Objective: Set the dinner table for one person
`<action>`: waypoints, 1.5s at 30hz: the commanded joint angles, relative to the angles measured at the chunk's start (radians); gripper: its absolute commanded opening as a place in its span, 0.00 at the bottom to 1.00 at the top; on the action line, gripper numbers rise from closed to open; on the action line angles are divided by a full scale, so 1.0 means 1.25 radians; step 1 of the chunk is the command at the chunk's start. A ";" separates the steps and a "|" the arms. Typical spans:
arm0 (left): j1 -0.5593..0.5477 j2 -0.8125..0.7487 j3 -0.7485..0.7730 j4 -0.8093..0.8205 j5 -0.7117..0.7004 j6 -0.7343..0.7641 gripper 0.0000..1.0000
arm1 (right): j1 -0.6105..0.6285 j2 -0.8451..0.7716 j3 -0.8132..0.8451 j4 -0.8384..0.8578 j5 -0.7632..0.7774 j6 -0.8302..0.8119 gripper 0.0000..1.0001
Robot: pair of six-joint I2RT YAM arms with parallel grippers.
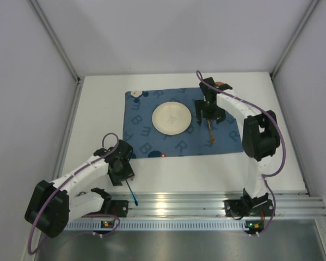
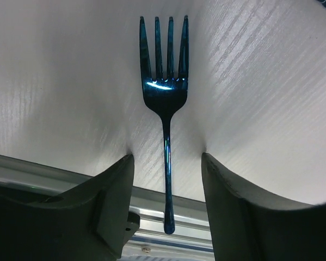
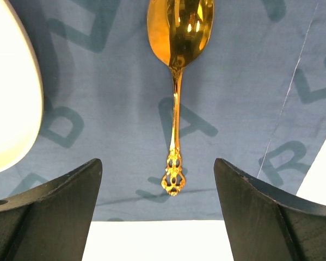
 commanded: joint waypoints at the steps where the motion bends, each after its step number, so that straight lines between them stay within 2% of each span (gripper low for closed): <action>1: -0.003 0.007 -0.031 0.081 -0.012 -0.035 0.57 | 0.005 -0.058 -0.014 0.008 -0.010 0.006 0.84; 7: -0.004 0.100 -0.019 0.145 -0.049 -0.014 0.40 | 0.005 -0.076 -0.019 0.002 -0.011 0.002 0.84; 11: -0.004 0.156 0.023 0.156 -0.065 0.005 0.22 | 0.005 -0.085 -0.010 -0.009 -0.006 -0.003 0.84; 12: -0.004 0.164 0.028 0.156 -0.067 0.010 0.09 | 0.005 -0.087 -0.013 -0.007 -0.006 -0.003 0.84; 14: -0.004 0.179 0.039 0.160 -0.071 0.017 0.00 | 0.005 -0.091 -0.016 -0.007 -0.004 -0.004 0.83; 18: -0.004 0.148 0.098 0.159 -0.036 0.067 0.00 | 0.005 -0.095 -0.013 -0.018 -0.001 -0.006 0.83; 21: -0.004 0.097 0.215 0.106 -0.065 0.119 0.00 | 0.005 -0.108 -0.013 -0.023 0.001 -0.005 0.83; 22: -0.004 0.097 0.288 0.089 -0.073 0.142 0.00 | 0.005 -0.111 -0.012 -0.025 0.001 -0.003 0.83; 27: 0.005 0.131 0.455 0.097 -0.105 0.353 0.00 | 0.006 -0.133 0.007 -0.039 -0.018 0.008 0.83; 32: 0.045 0.301 0.618 0.130 -0.071 0.550 0.00 | 0.008 -0.167 0.030 -0.072 -0.021 0.010 0.83; 35: 0.069 0.423 0.722 0.143 -0.052 0.624 0.00 | 0.008 -0.207 0.019 -0.090 -0.021 0.011 0.83; 40: 0.141 0.642 0.929 0.122 0.012 0.650 0.00 | 0.009 -0.285 -0.027 -0.112 -0.005 0.024 0.83; 43: 0.166 0.736 1.018 0.070 0.025 0.643 0.00 | 0.009 -0.330 -0.046 -0.128 0.018 0.039 0.83; 45: 0.172 0.770 1.028 0.058 0.017 0.628 0.00 | 0.009 -0.365 -0.056 -0.134 0.031 0.046 0.84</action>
